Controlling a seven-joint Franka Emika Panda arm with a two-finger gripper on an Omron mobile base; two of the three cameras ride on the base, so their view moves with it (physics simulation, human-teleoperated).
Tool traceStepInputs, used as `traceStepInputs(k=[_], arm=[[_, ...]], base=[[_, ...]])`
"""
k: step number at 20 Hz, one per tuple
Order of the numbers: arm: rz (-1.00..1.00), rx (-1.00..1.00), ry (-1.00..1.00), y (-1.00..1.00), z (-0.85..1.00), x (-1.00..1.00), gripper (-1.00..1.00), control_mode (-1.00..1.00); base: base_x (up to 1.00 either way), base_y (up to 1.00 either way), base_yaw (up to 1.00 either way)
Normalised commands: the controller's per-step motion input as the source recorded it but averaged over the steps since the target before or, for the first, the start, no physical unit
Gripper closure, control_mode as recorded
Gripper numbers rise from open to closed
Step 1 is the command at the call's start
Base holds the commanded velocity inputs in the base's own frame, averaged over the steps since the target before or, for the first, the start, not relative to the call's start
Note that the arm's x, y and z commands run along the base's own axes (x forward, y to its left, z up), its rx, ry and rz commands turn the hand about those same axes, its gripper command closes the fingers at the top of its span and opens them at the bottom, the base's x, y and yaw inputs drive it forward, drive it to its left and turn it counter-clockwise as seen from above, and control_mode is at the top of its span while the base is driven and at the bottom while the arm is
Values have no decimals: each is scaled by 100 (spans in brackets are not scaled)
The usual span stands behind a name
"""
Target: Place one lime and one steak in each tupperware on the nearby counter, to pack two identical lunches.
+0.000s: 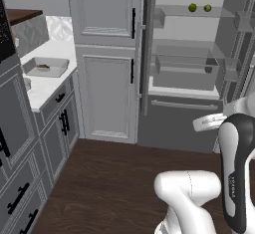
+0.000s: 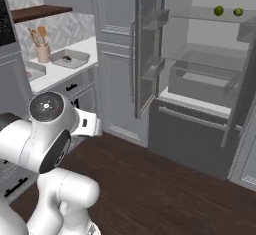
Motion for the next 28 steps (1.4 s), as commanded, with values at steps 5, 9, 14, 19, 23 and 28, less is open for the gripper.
traceStepInputs(k=[5,9,14,19,23,28], arm=[[0,0,0,0,0,0,-100,100],[0,0,0,0,0,0,-100,100],[0,0,0,0,0,0,-100,100],[0,0,0,0,0,0,-100,100],[0,0,0,0,0,0,-100,100],[0,0,0,0,0,0,-100,100]], base=[[59,-46,-3],[91,-48,-14],[73,-25,-33],[50,-14,-36],[53,-7,-30],[79,2,-25]])
